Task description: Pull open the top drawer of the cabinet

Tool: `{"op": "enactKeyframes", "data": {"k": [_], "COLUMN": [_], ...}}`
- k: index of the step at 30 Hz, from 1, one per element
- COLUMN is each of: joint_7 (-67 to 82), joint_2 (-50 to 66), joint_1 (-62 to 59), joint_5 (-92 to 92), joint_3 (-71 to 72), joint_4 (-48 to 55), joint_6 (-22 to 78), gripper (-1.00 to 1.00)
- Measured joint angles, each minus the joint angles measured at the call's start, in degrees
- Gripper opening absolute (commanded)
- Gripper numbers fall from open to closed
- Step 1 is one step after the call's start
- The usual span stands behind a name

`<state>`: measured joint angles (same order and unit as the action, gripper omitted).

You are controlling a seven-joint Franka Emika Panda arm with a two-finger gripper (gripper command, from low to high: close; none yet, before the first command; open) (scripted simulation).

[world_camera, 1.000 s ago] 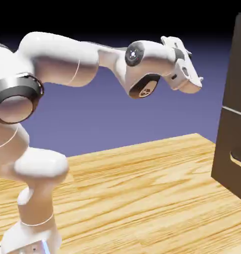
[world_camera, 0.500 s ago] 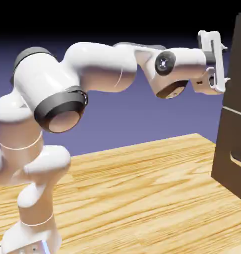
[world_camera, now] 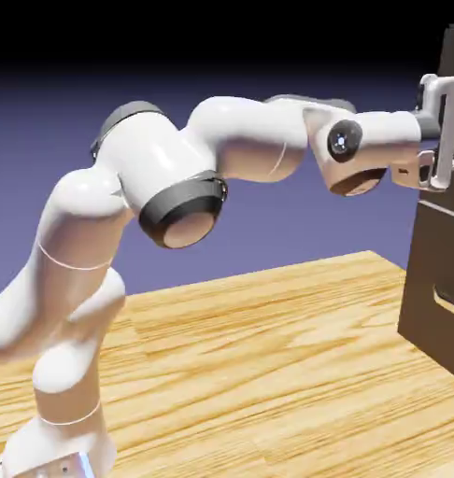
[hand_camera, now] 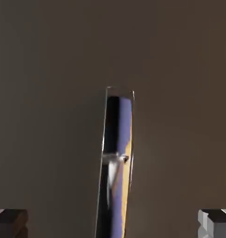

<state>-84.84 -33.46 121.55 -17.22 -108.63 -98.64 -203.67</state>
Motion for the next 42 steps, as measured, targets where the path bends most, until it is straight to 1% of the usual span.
{"op": "enactKeyframes", "data": {"k": [5, 7, 14, 15, 17, 27, 33, 35, 40, 42], "joint_7": [-3.6, -3.8, -0.8, -0.4, -0.4, -6.9, -11.8, -16.5, -29.0, -33.6], "joint_2": [-0.1, -0.1, -4.9, -5.4, -5.4, 2.0, 5.9, 7.9, 12.3, 14.6], "joint_1": [10.4, 10.9, 24.2, 25.7, 25.7, 6.7, -5.8, -6.5, -2.0, -3.8], "joint_5": [-1.5, -1.6, -5.0, -5.4, -5.4, 0.5, 3.6, 6.6, 14.5, 17.5], "joint_3": [-9.3, -9.8, -21.4, -22.6, -22.6, -7.1, 2.5, 1.3, -7.9, -7.9], "joint_4": [5.4, 5.6, 20.2, 21.7, 21.7, 1.1, -9.4, -11.2, -11.4, -13.3], "joint_6": [-2.5, -2.7, 2.6, 3.2, 3.2, -4.0, -6.8, -7.0, -6.5, -6.9], "gripper": [0.0, 0.0, 0.0, -1.0, -1.0, -1.0, -1.0, -1.0, -1.0, -1.0]}}
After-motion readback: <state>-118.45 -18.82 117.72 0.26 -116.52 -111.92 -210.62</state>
